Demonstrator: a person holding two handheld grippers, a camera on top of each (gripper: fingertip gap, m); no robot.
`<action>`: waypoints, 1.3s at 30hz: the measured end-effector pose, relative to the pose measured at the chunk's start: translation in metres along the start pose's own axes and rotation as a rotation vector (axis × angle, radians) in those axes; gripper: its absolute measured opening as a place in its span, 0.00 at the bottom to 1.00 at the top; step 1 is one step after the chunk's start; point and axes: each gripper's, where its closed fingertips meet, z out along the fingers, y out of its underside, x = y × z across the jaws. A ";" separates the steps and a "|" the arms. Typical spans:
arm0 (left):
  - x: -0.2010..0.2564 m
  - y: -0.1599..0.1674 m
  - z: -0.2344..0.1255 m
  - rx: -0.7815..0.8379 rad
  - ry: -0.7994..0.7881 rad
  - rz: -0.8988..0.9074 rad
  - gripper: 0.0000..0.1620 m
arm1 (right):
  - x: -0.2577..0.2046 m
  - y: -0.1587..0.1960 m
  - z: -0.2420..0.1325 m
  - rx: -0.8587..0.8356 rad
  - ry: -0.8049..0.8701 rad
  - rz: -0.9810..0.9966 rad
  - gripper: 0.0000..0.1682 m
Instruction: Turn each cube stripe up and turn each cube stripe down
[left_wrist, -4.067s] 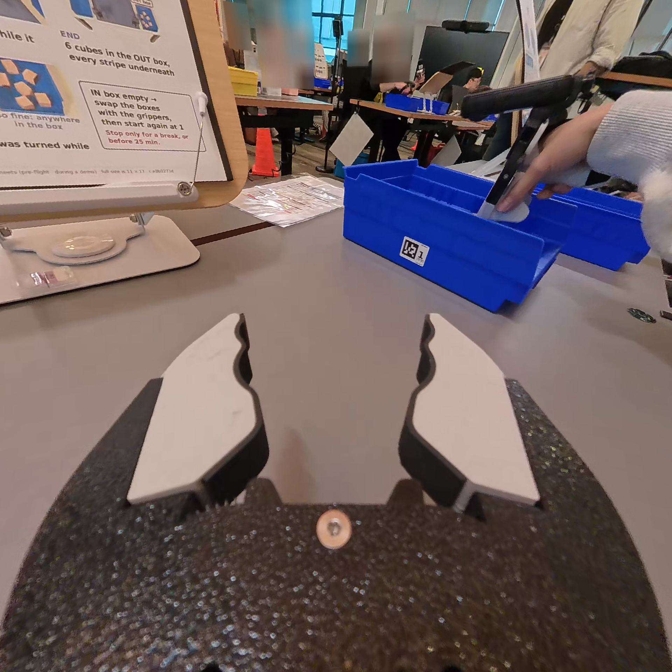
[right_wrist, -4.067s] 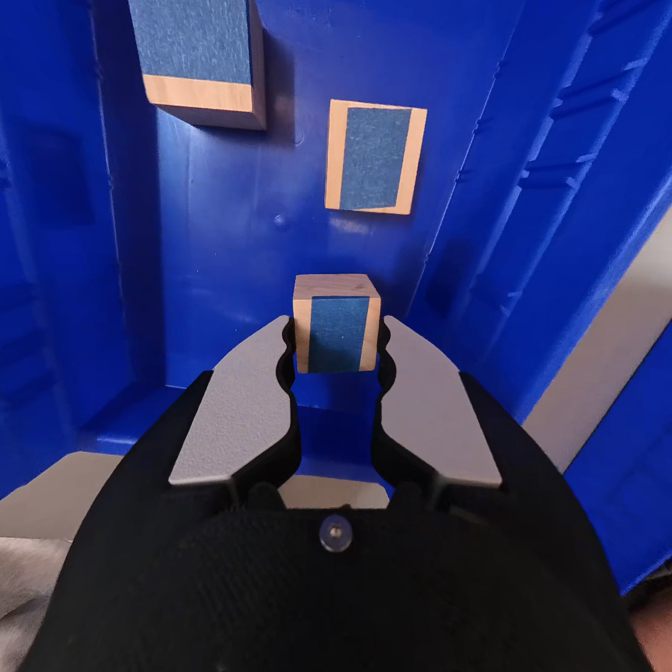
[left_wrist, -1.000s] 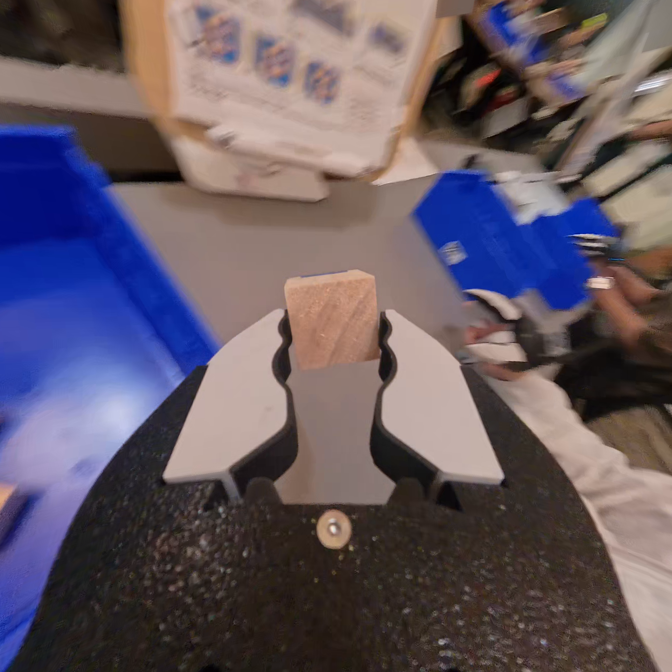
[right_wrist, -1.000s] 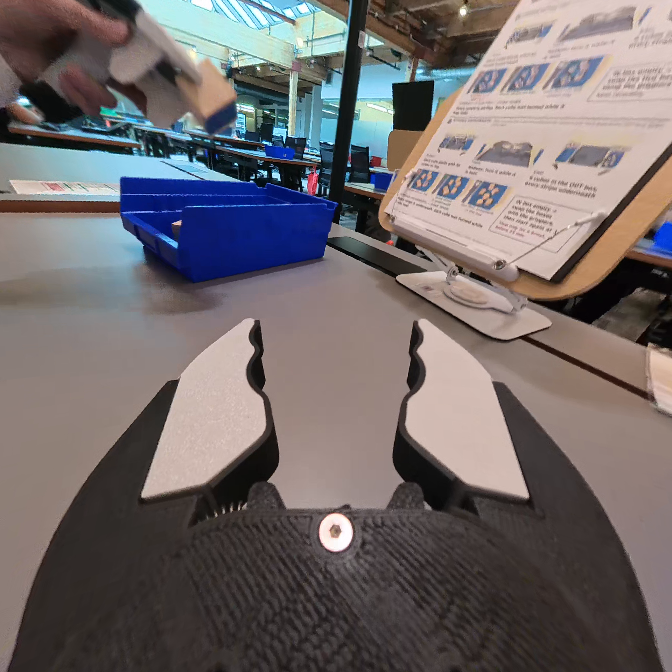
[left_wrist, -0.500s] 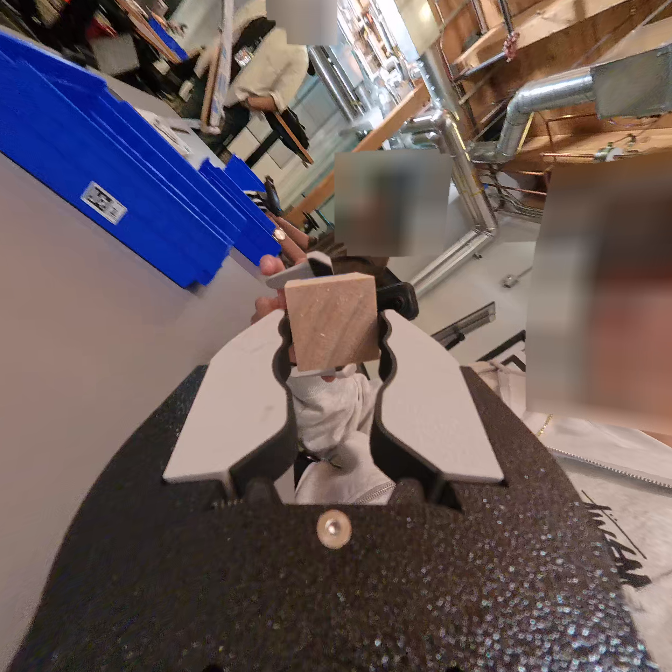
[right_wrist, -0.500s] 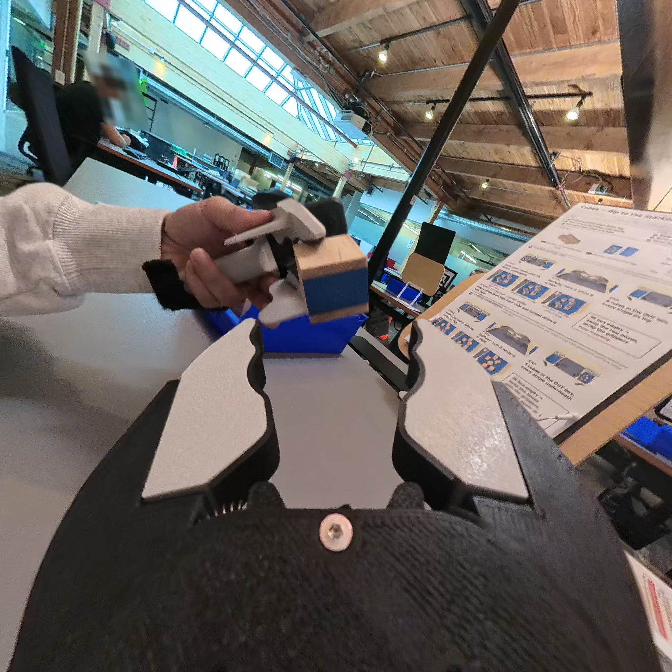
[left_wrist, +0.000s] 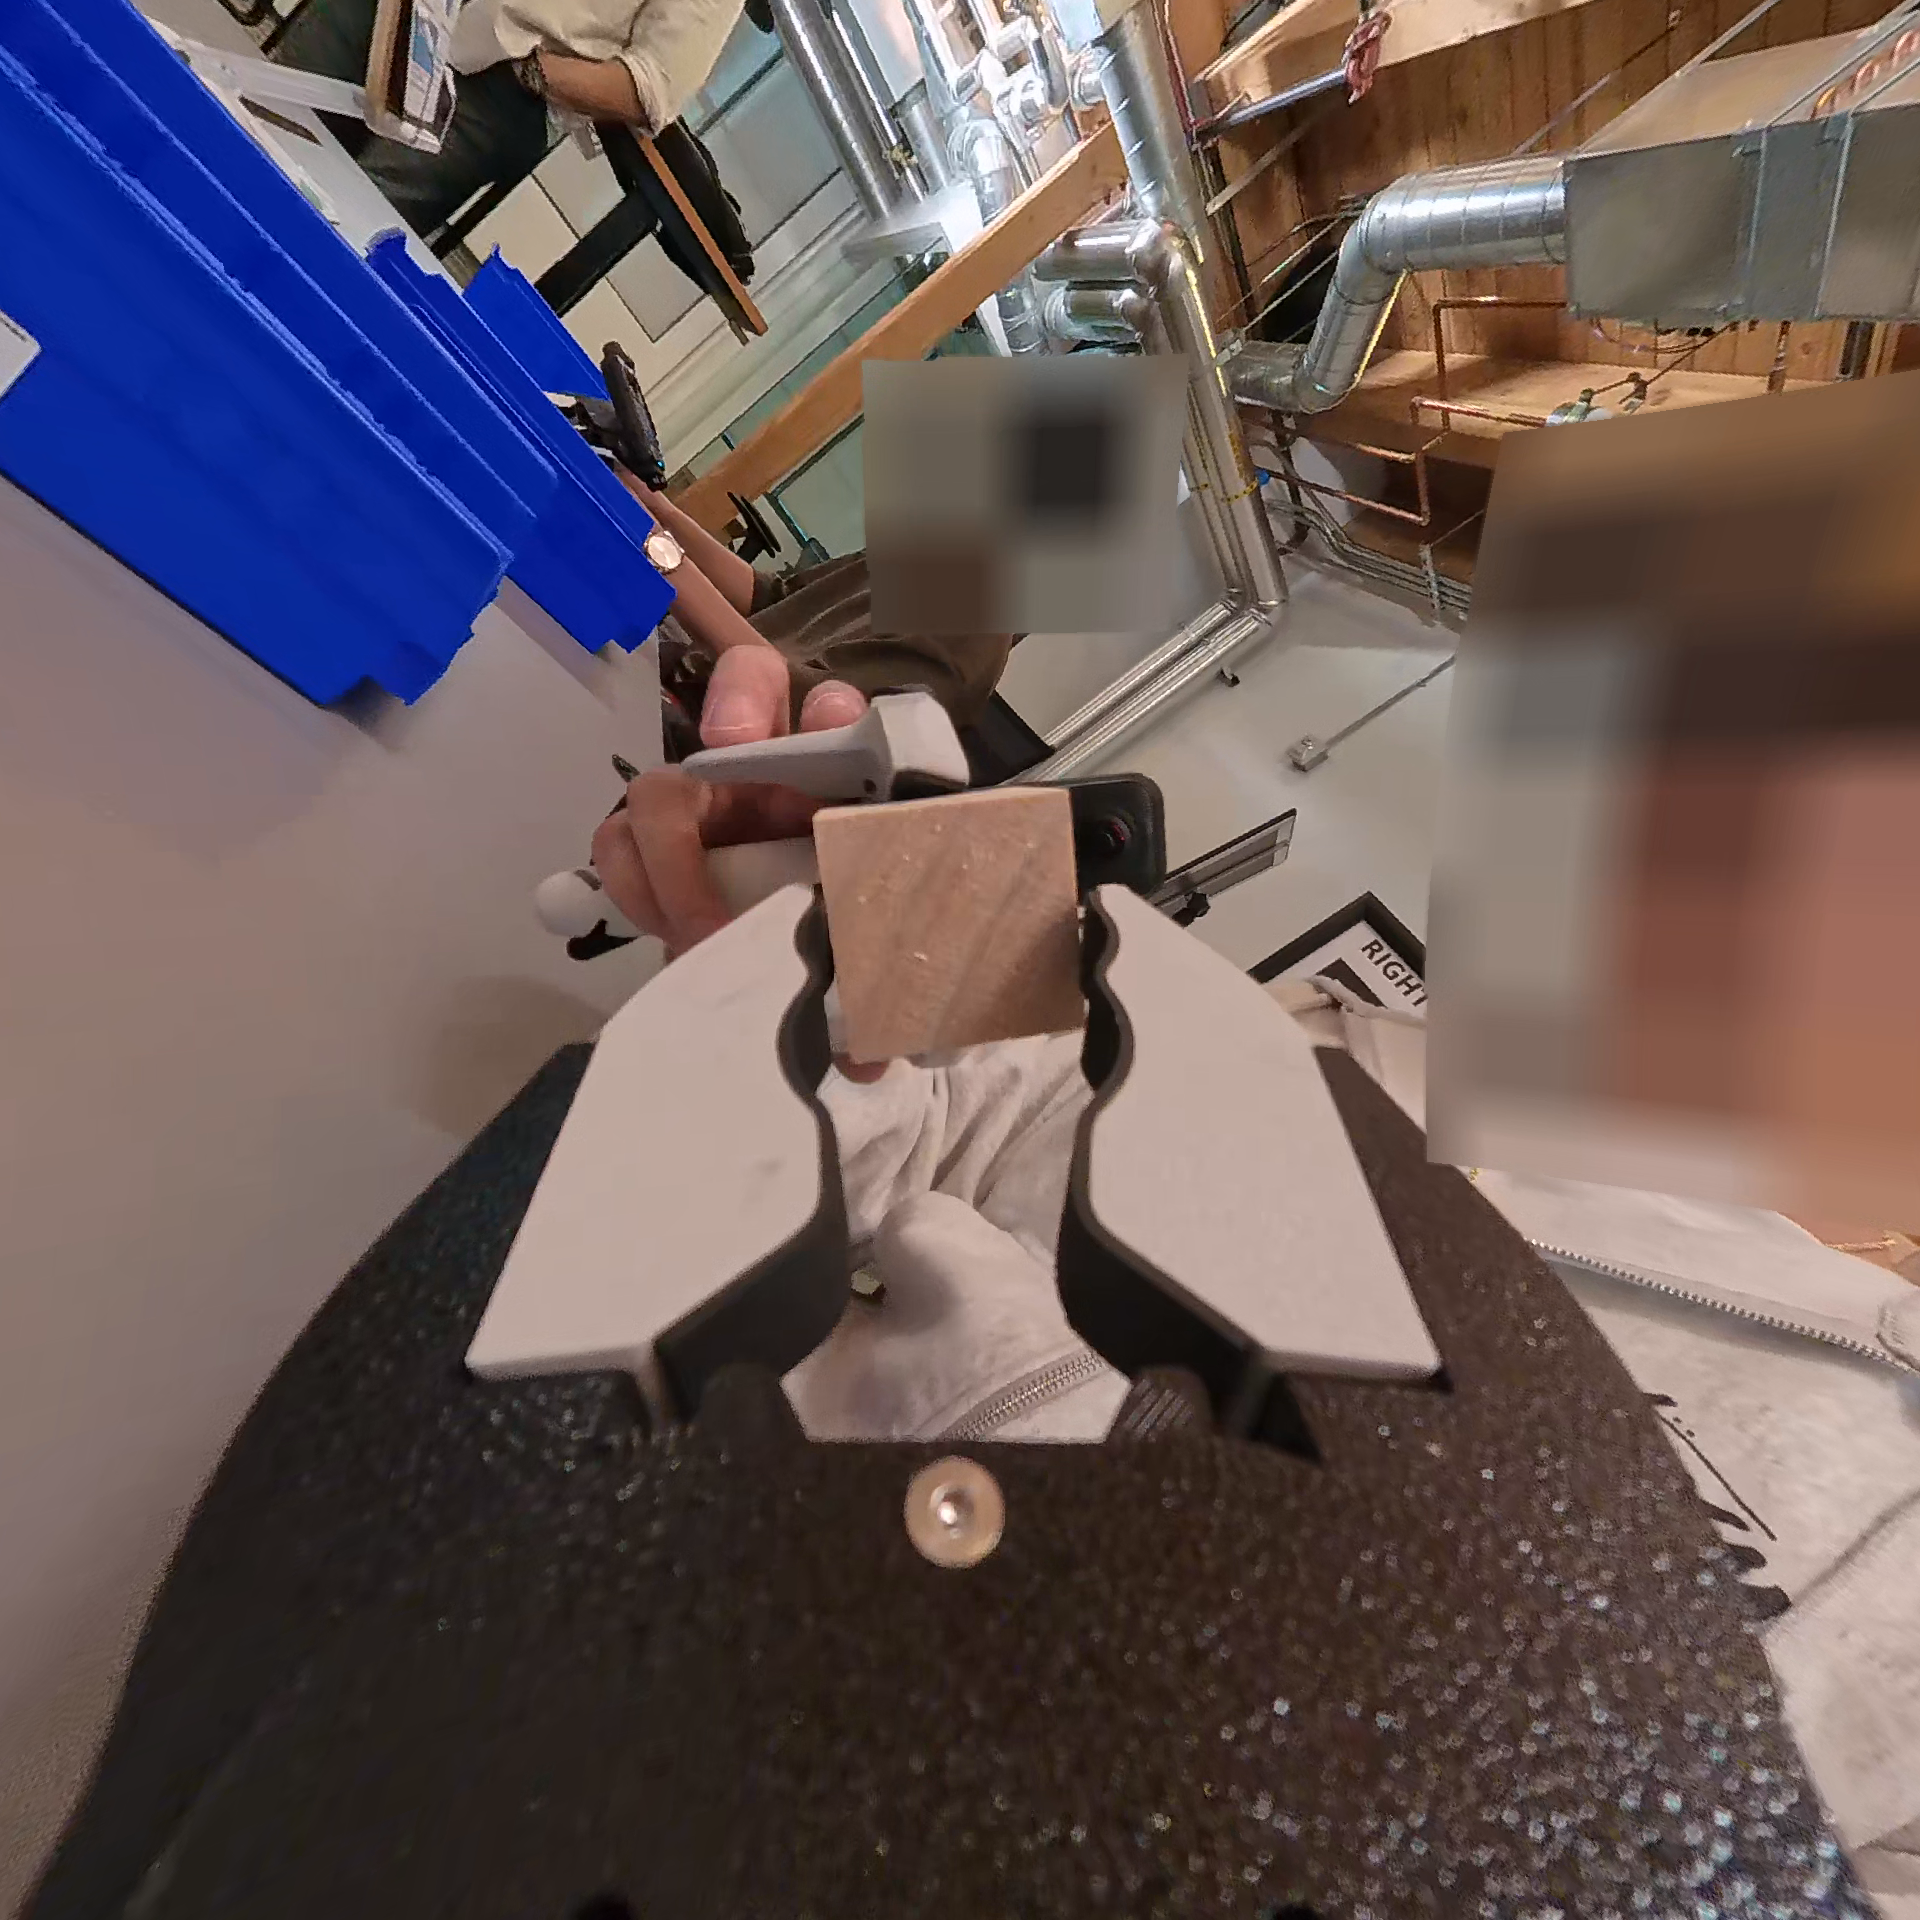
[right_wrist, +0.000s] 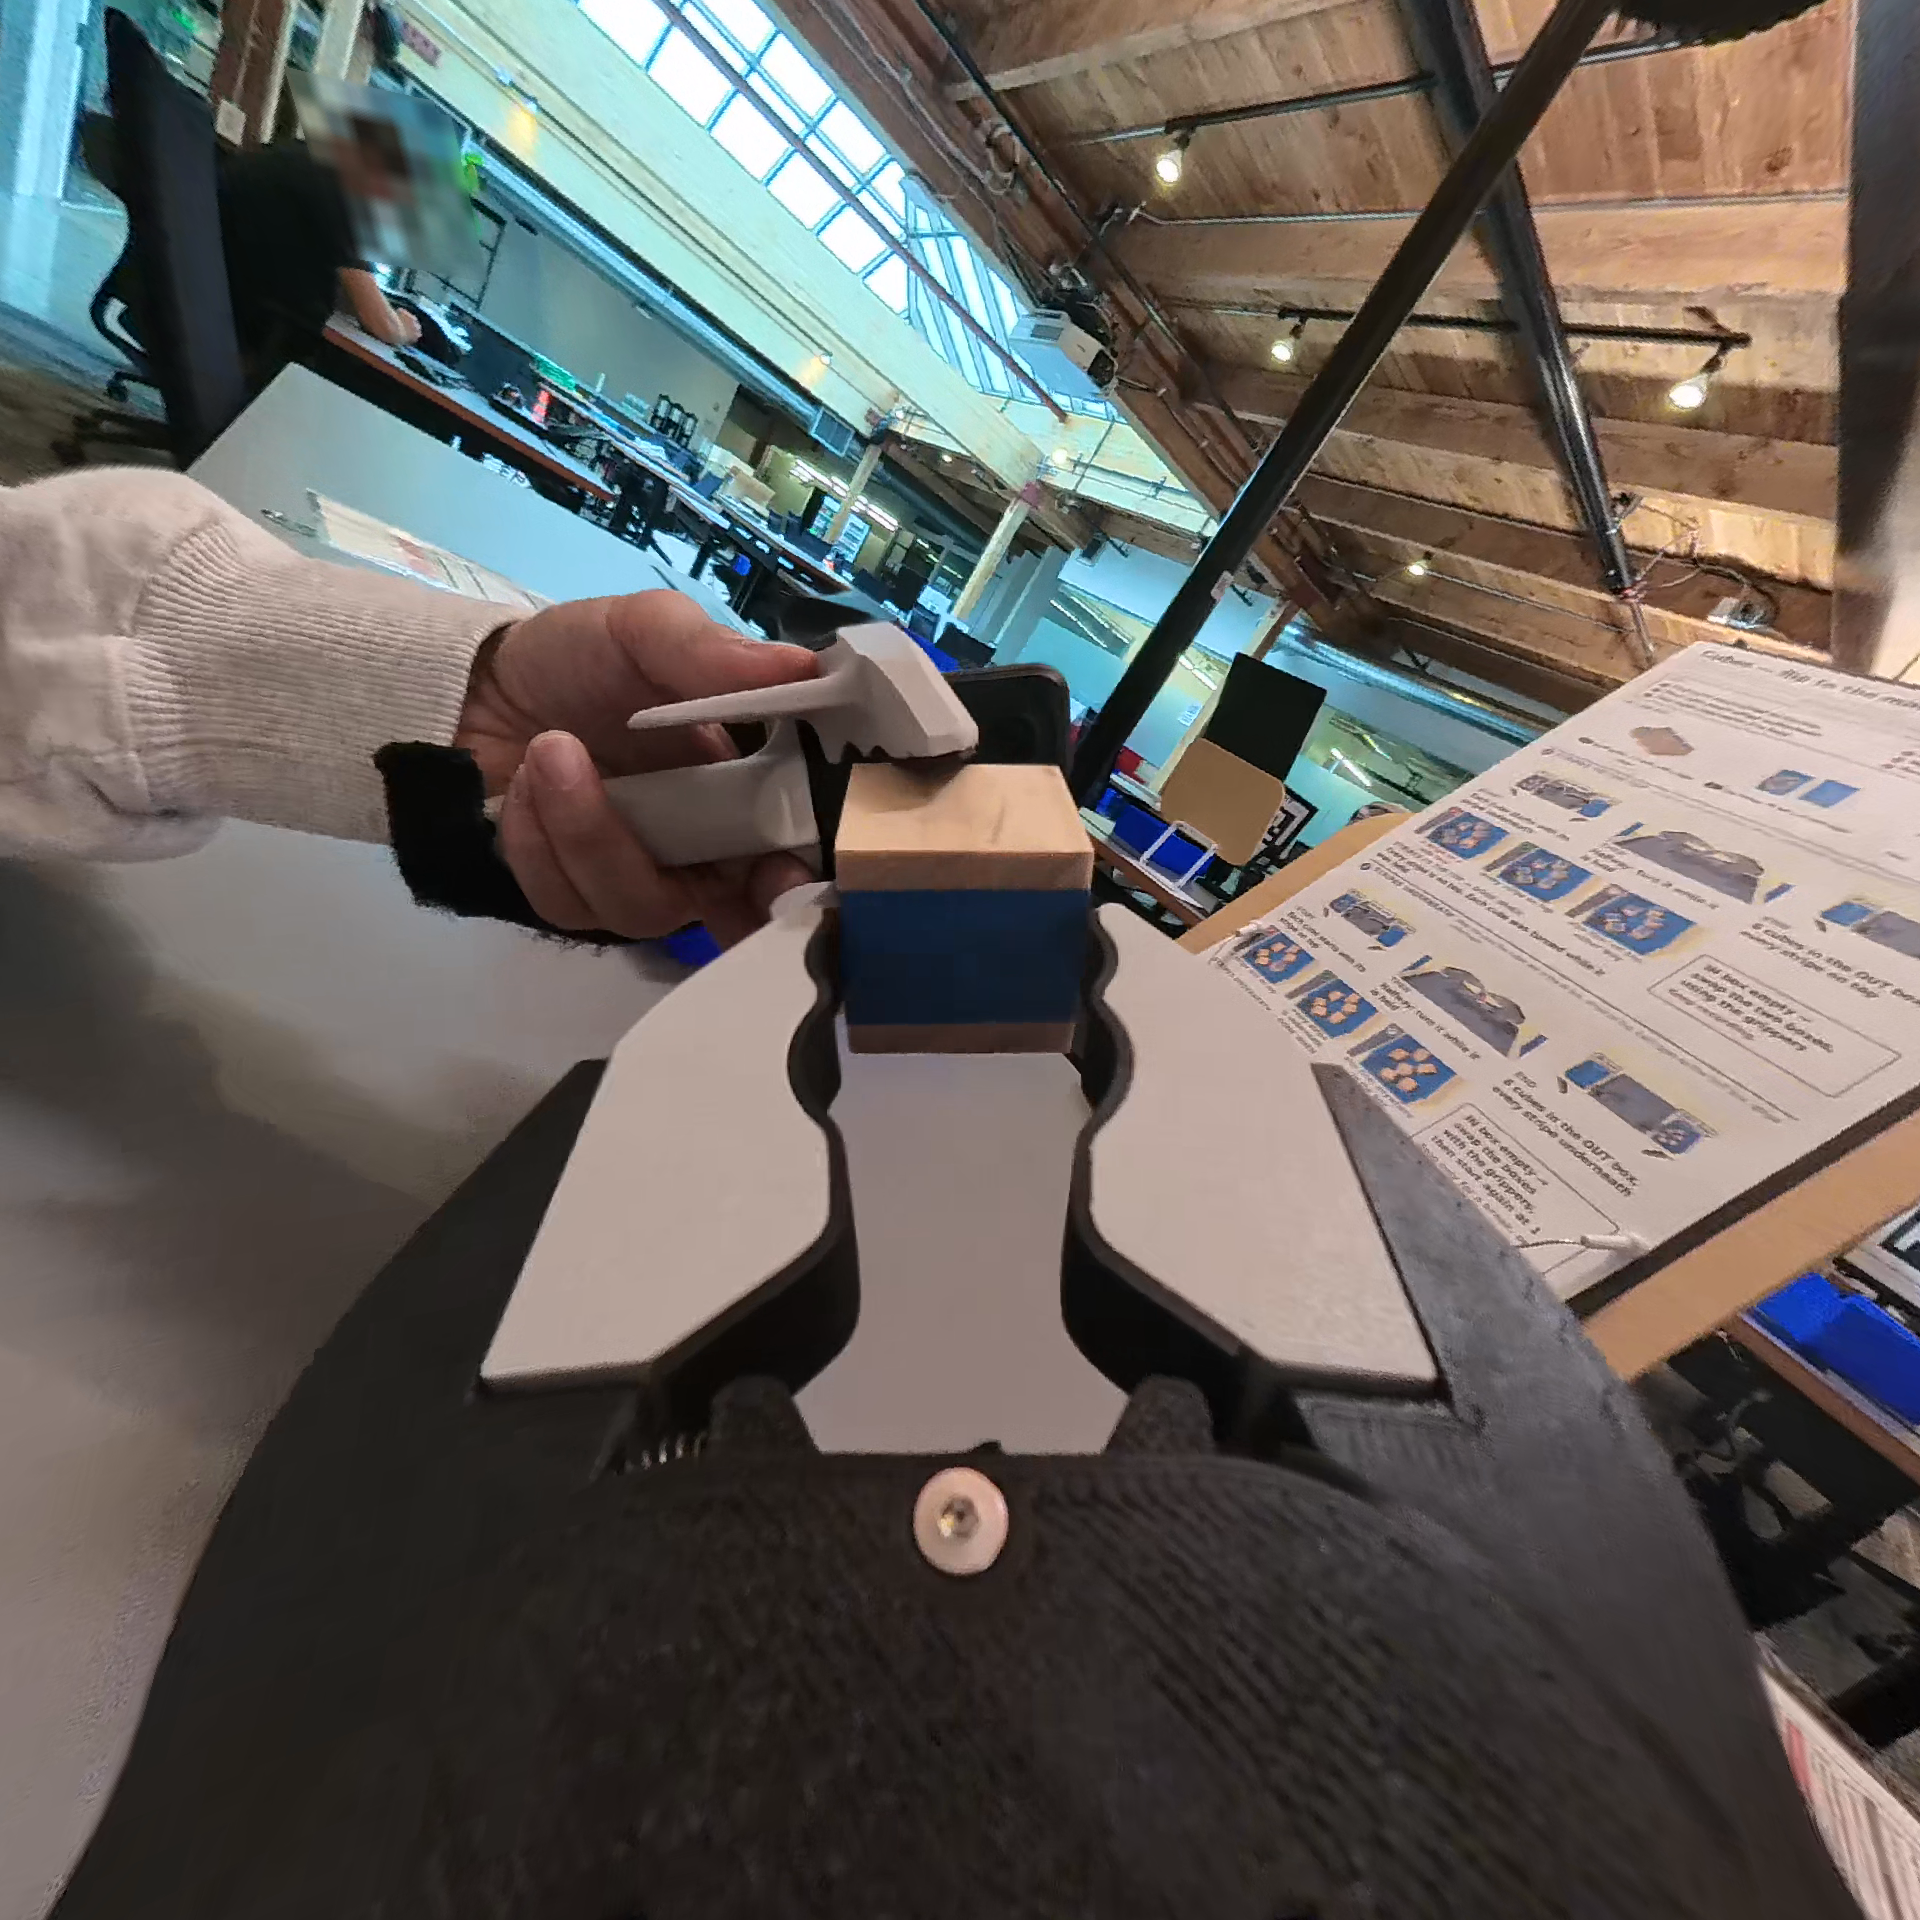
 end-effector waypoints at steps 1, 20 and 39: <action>-0.001 0.000 0.000 0.004 0.004 -0.003 0.28 | 0.000 0.000 0.000 -0.002 -0.006 0.008 0.26; -0.103 -0.055 -0.071 0.231 -0.869 0.665 0.53 | 0.149 0.062 -0.142 -0.798 0.295 0.255 0.26; -0.120 -0.051 -0.109 0.177 -1.137 0.793 0.48 | 0.212 0.248 -0.229 -1.639 0.106 0.653 0.27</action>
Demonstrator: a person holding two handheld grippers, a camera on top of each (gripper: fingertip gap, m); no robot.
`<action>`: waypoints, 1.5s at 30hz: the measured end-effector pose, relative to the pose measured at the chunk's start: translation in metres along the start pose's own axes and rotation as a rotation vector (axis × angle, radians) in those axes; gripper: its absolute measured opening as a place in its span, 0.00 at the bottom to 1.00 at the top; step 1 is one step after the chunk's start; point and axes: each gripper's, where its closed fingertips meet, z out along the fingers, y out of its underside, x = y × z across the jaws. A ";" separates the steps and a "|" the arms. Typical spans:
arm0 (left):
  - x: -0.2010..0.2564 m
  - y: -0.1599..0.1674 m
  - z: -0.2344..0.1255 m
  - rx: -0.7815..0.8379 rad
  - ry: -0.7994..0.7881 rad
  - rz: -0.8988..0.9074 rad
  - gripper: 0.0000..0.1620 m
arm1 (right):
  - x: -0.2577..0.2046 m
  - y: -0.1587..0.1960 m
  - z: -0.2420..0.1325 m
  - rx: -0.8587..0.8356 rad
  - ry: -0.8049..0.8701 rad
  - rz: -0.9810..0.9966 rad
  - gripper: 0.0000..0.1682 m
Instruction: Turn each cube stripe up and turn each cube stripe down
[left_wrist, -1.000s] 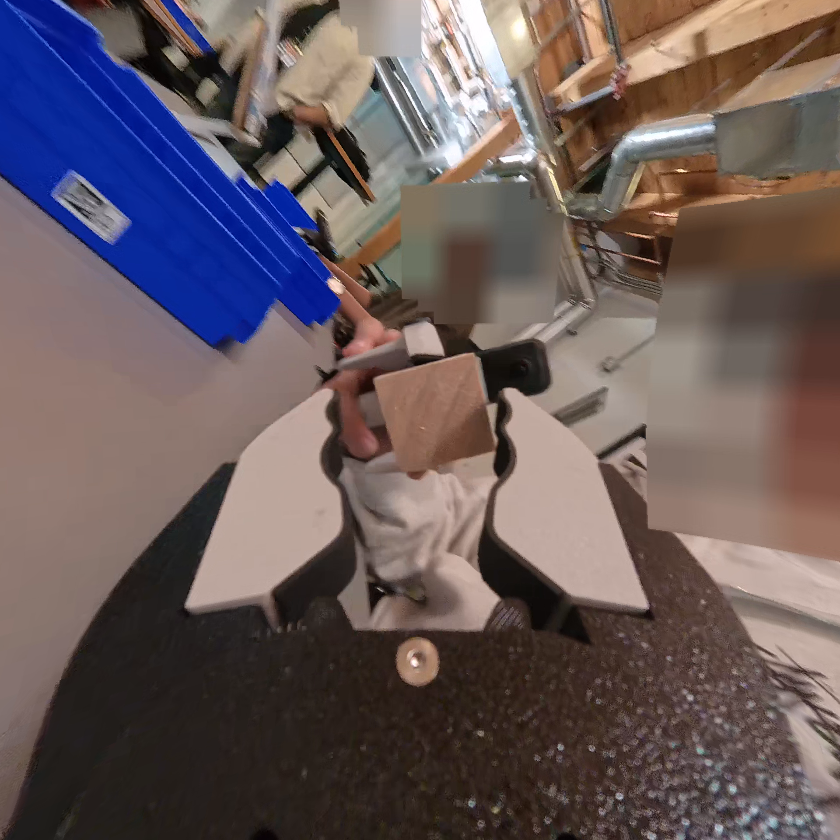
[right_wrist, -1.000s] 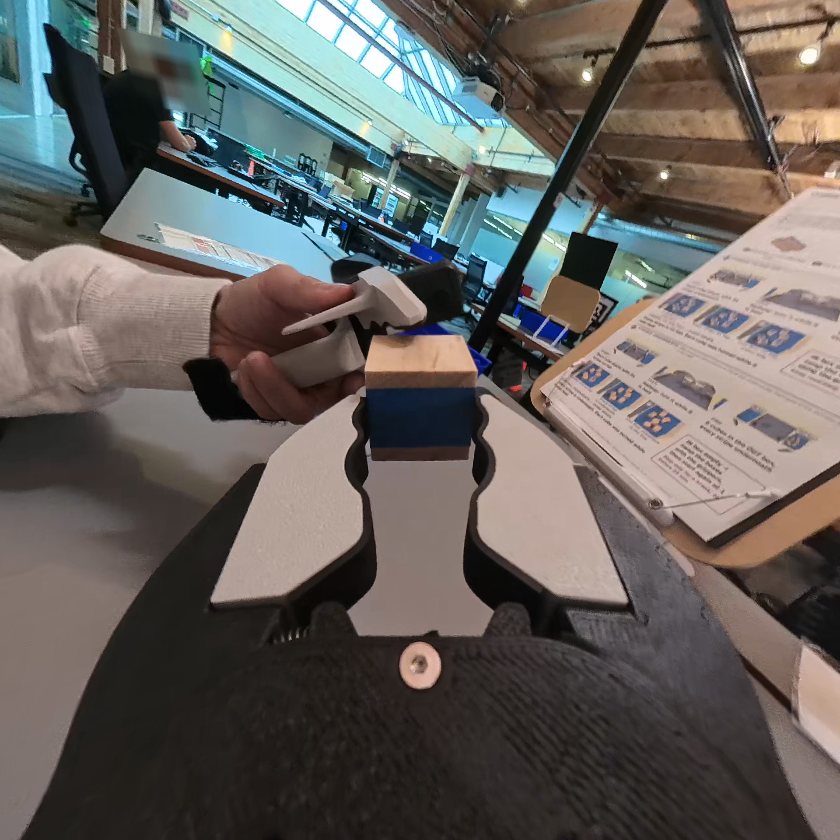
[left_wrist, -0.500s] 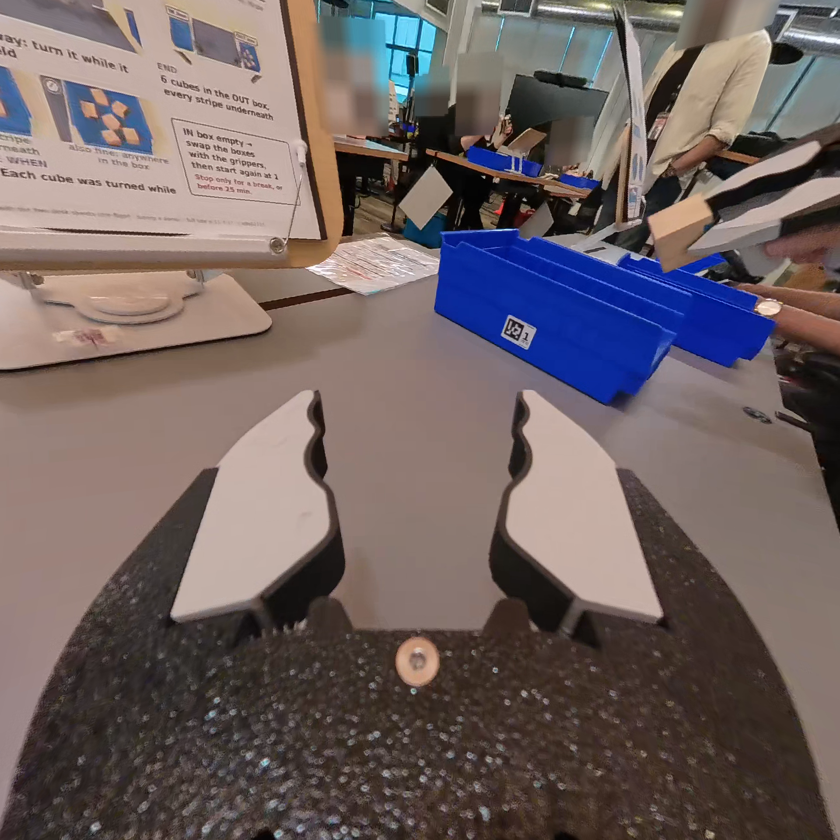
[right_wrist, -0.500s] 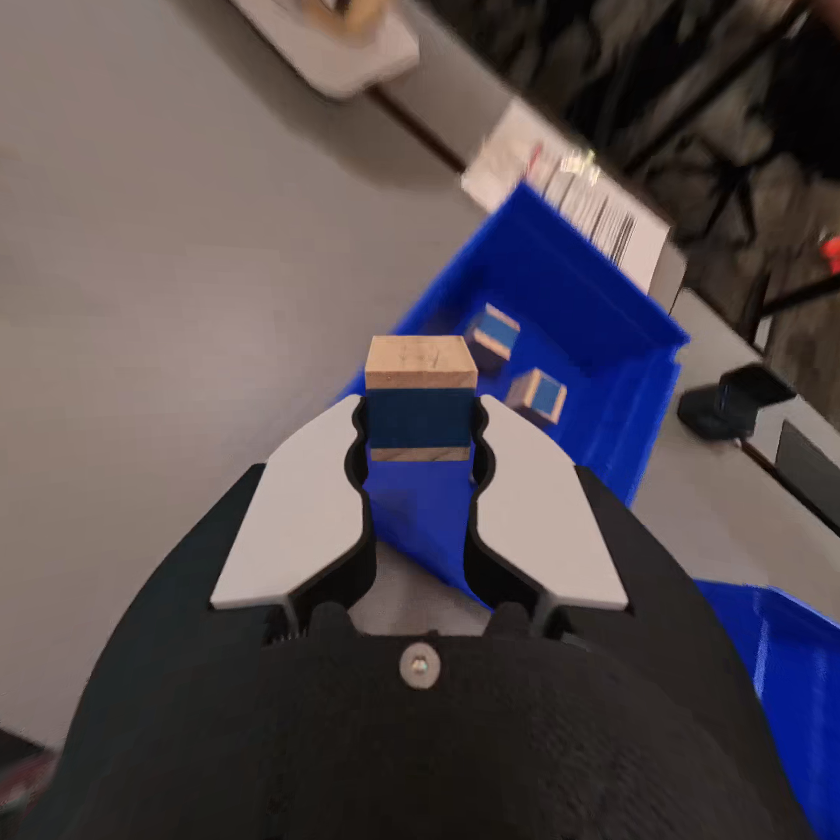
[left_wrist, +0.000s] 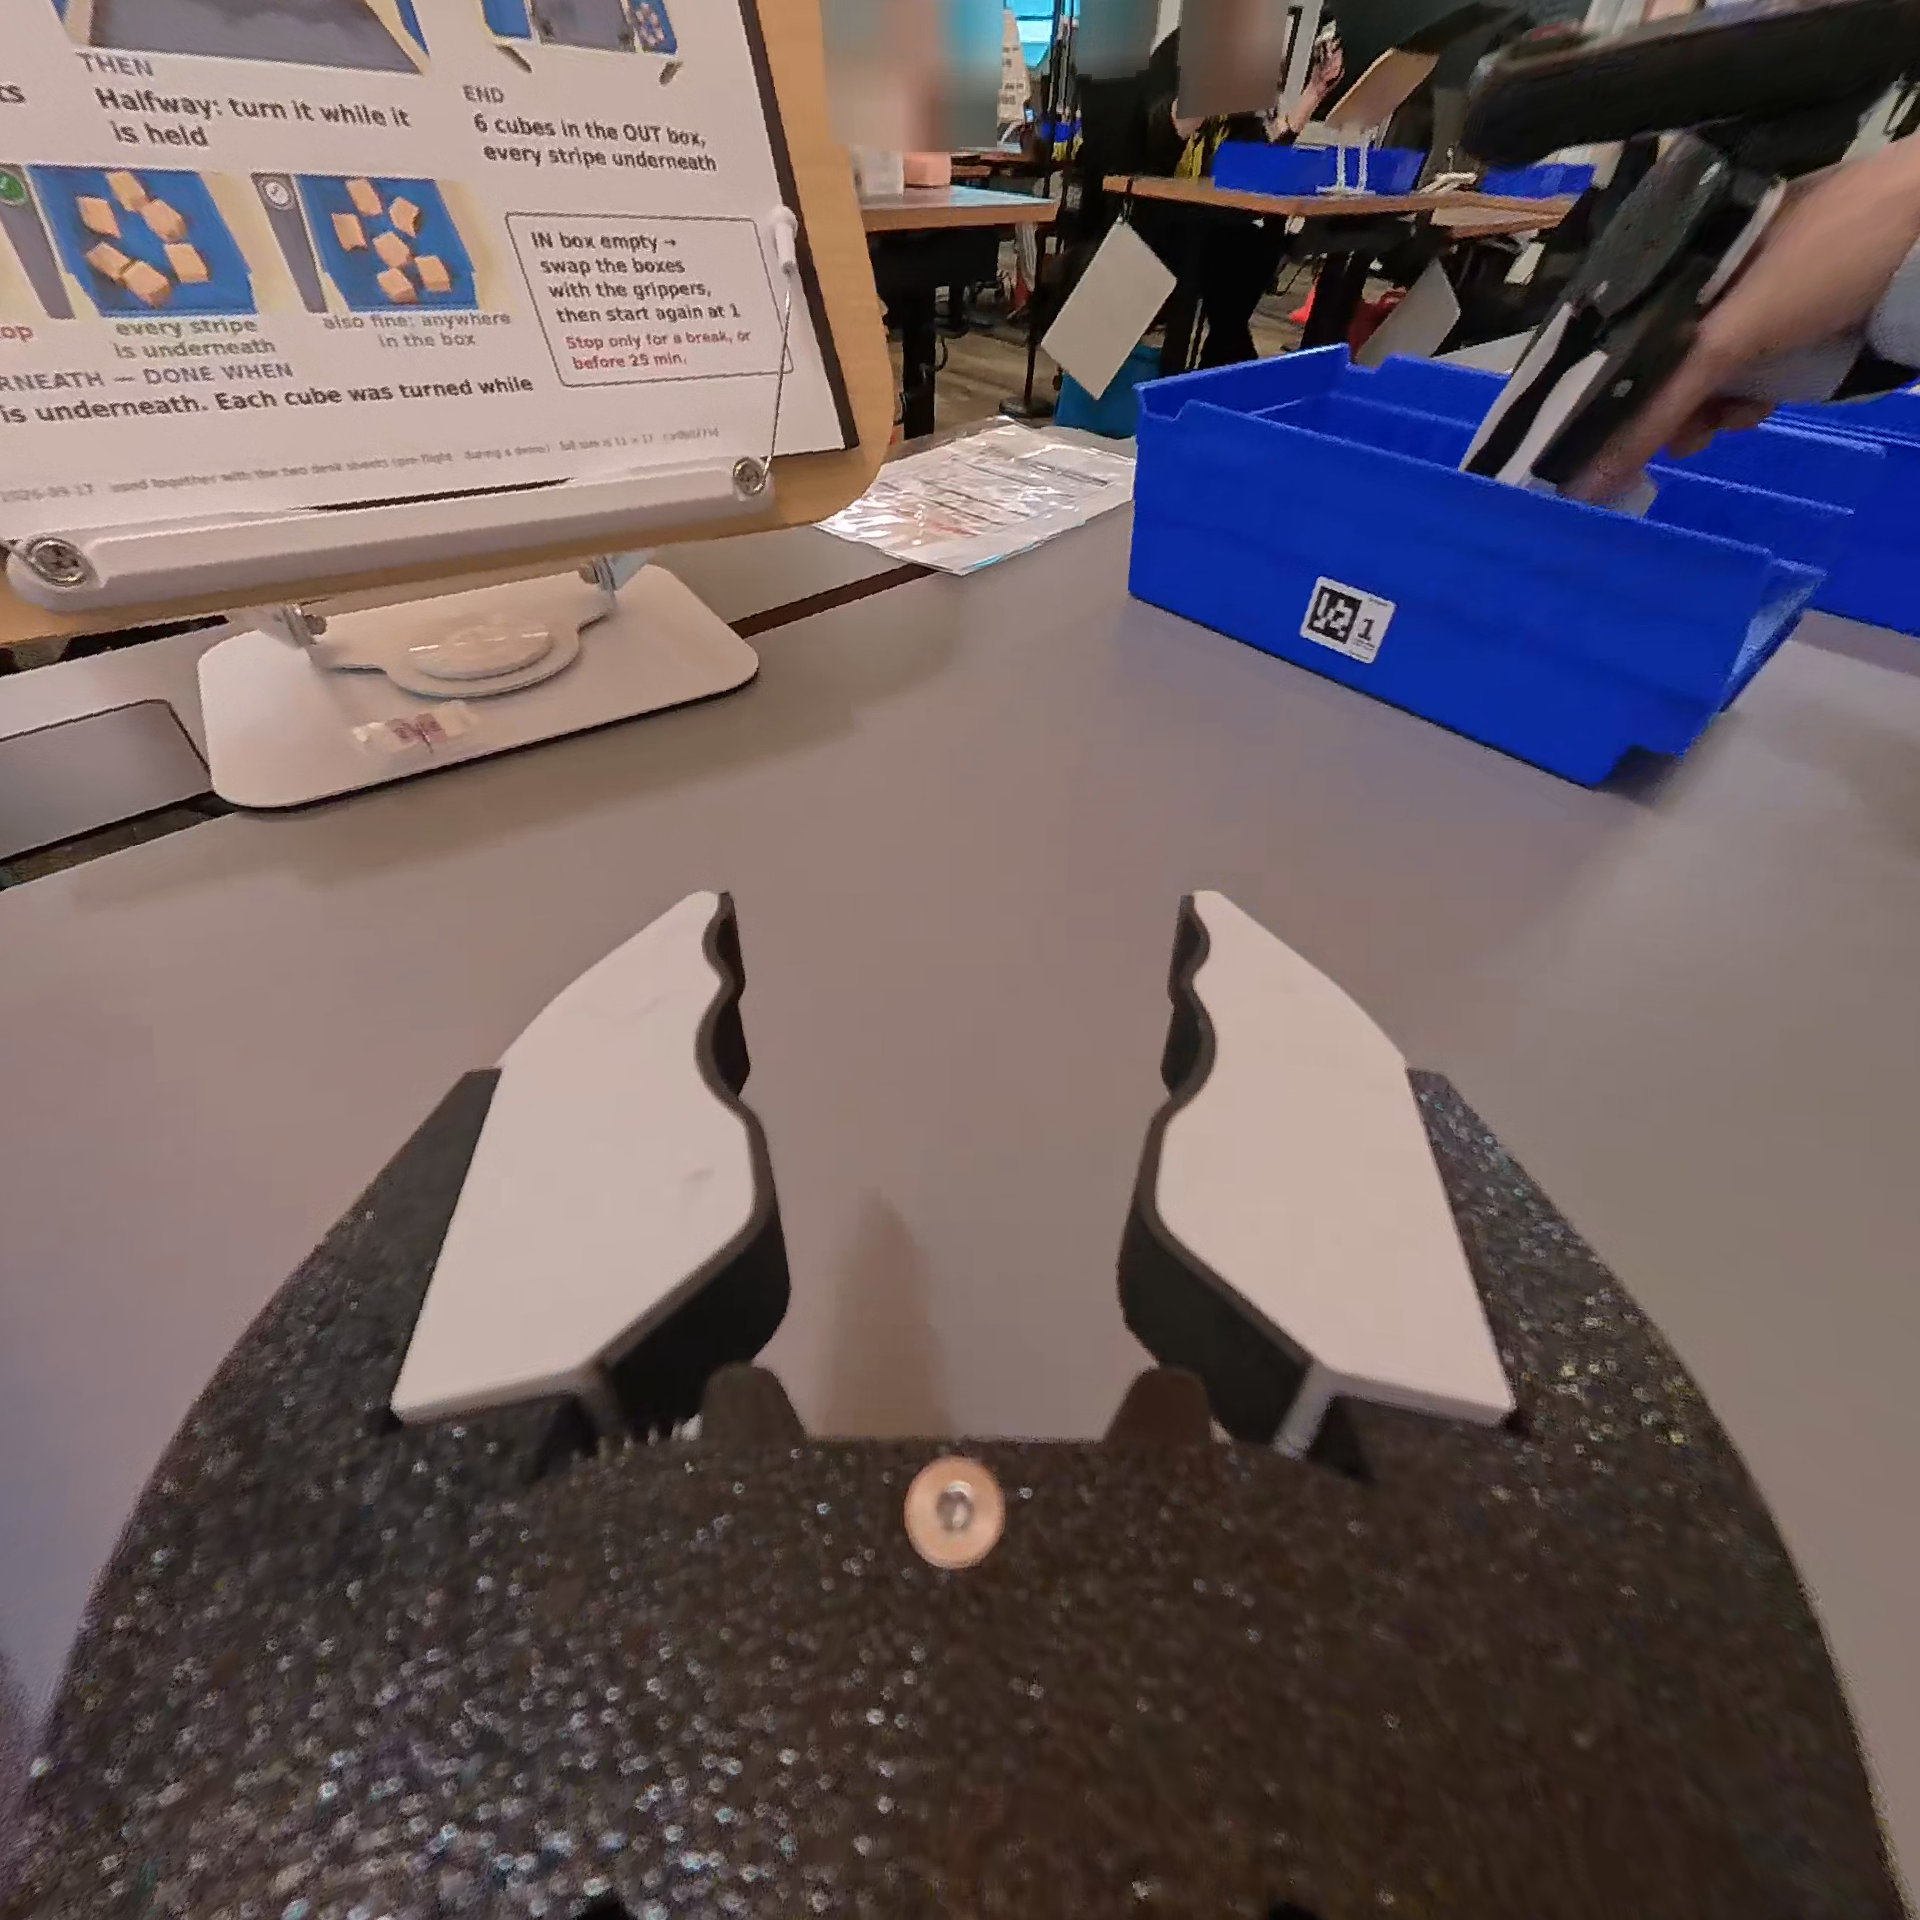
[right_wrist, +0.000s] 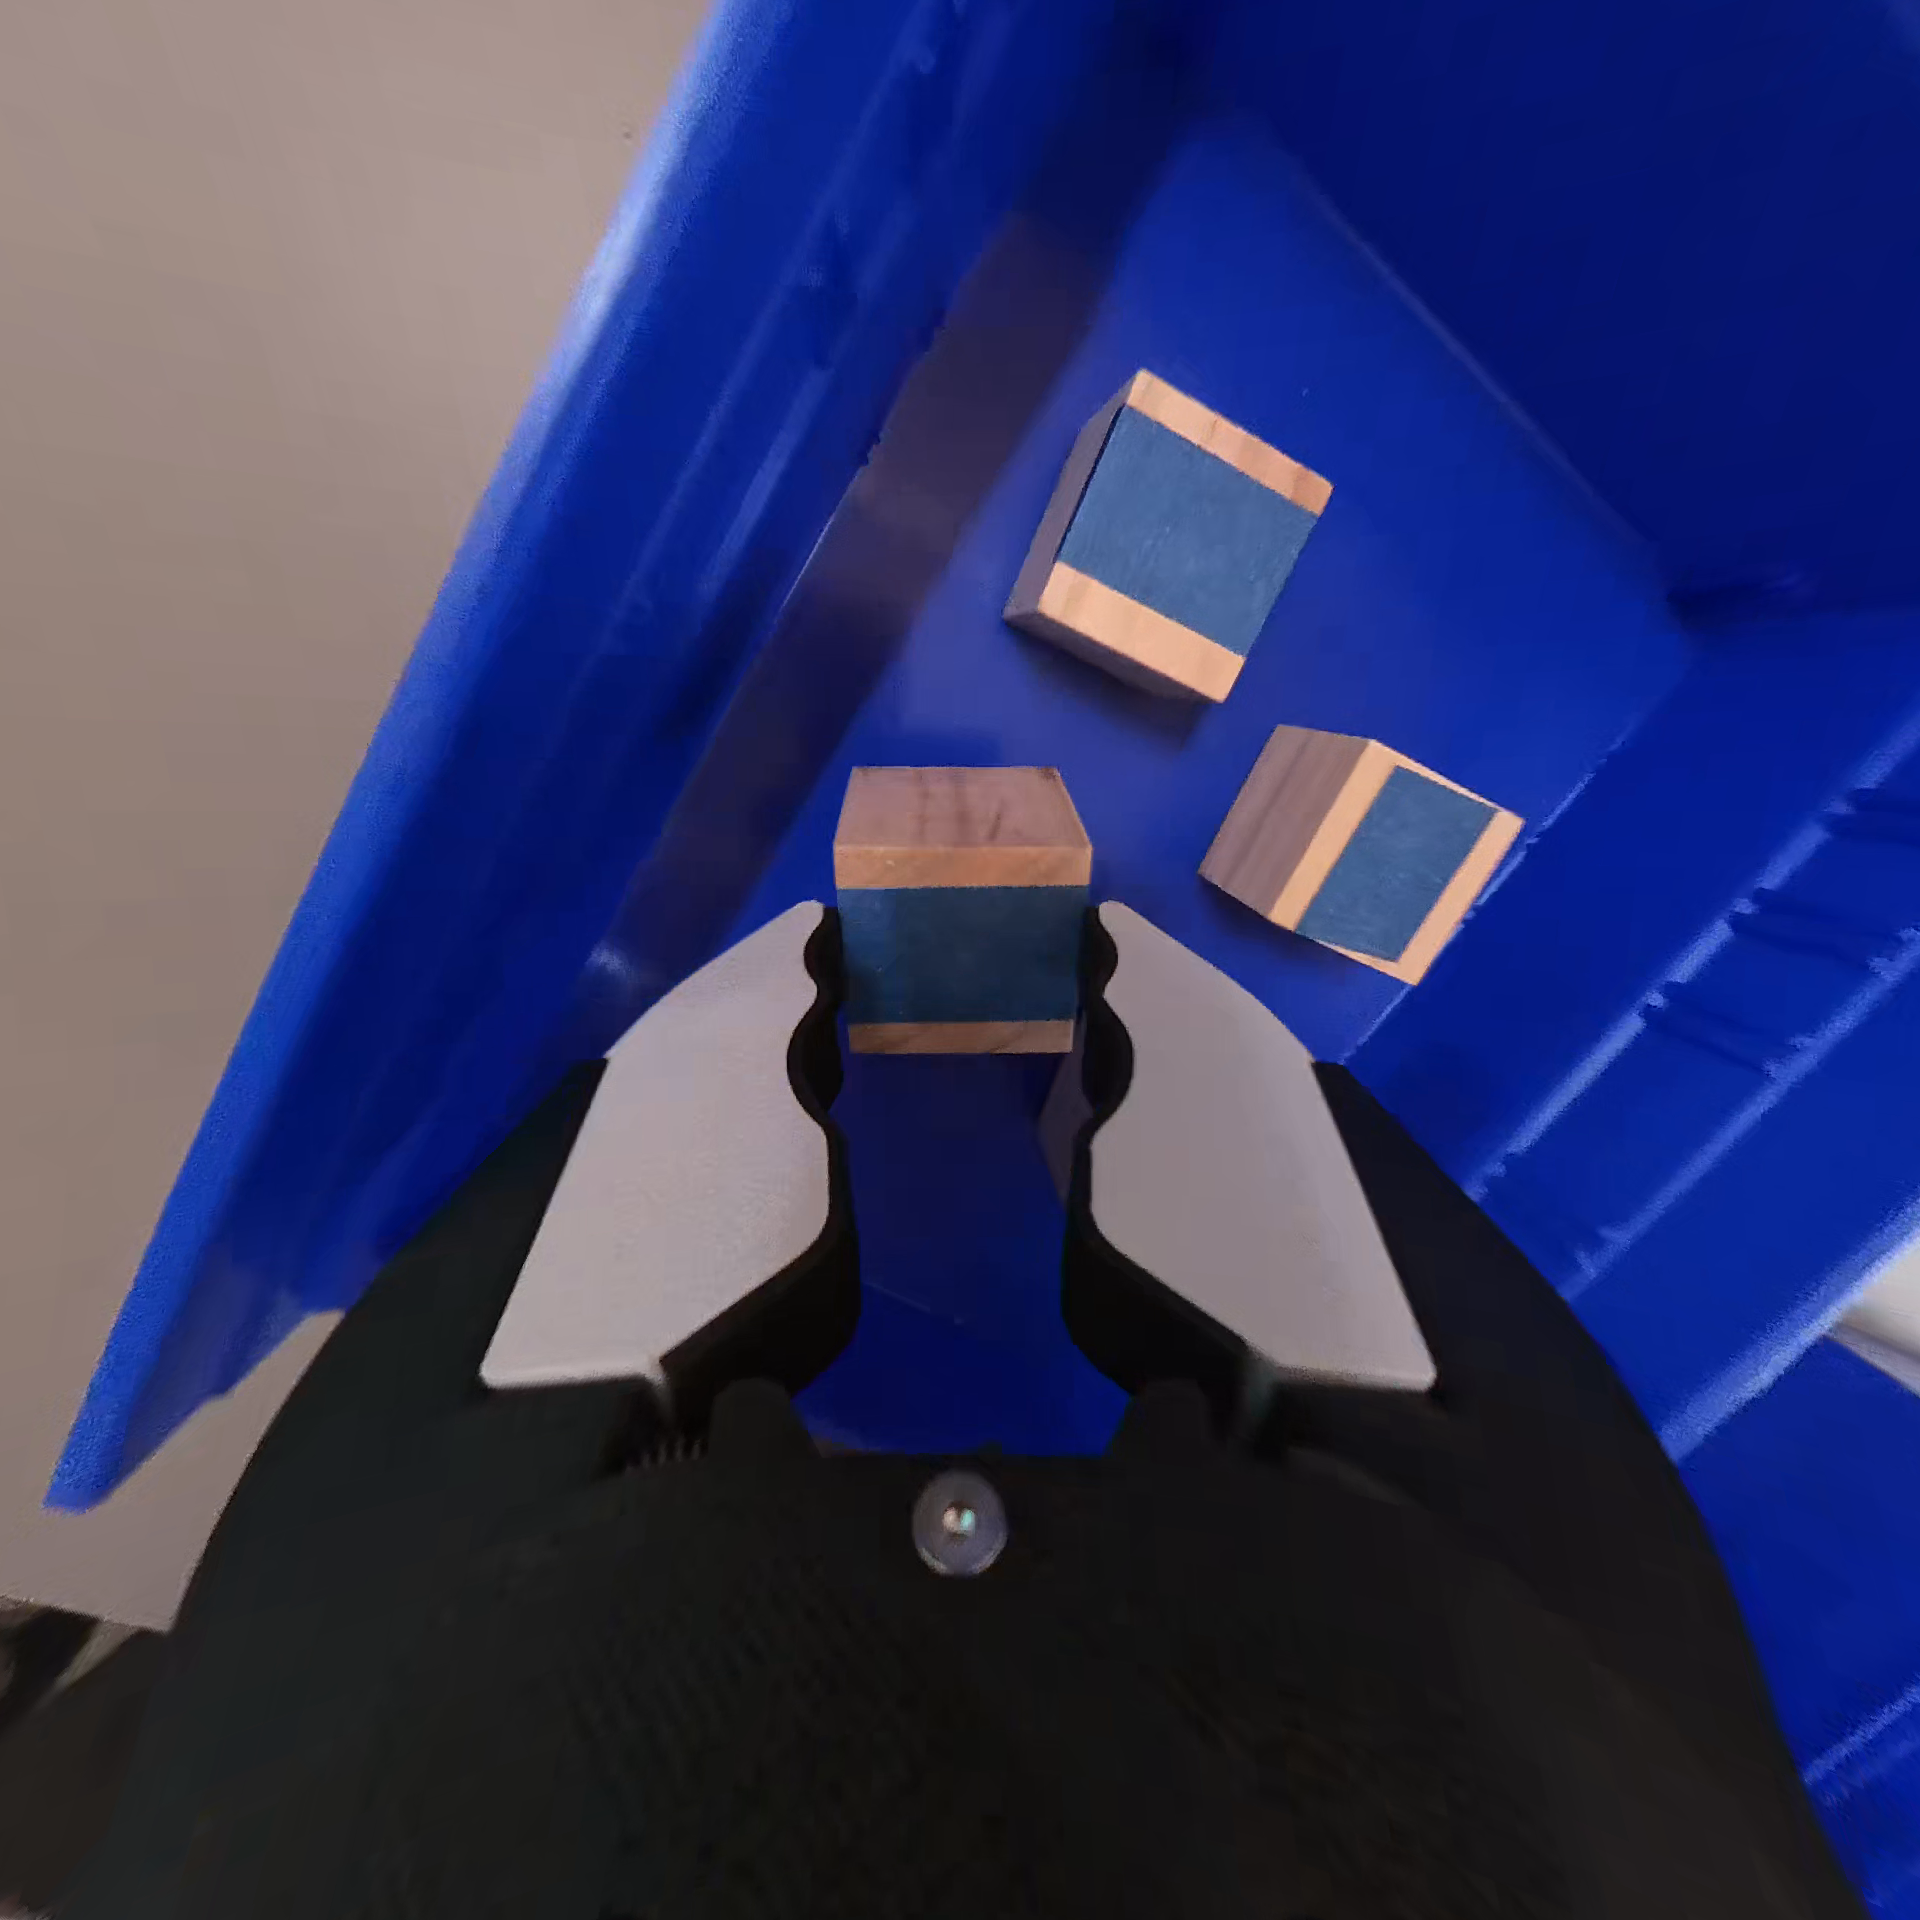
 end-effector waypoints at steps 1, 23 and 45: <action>0.000 -0.001 0.000 0.006 0.001 -0.003 0.48 | 0.002 -0.001 0.005 -0.011 -0.001 0.021 0.27; 0.002 -0.007 -0.003 0.044 0.021 -0.038 0.48 | 0.017 -0.004 0.019 -0.073 0.073 0.059 0.38; -0.064 -0.038 -0.063 0.077 -0.317 -0.013 0.45 | -0.234 -0.138 -0.096 1.241 -0.100 0.074 0.44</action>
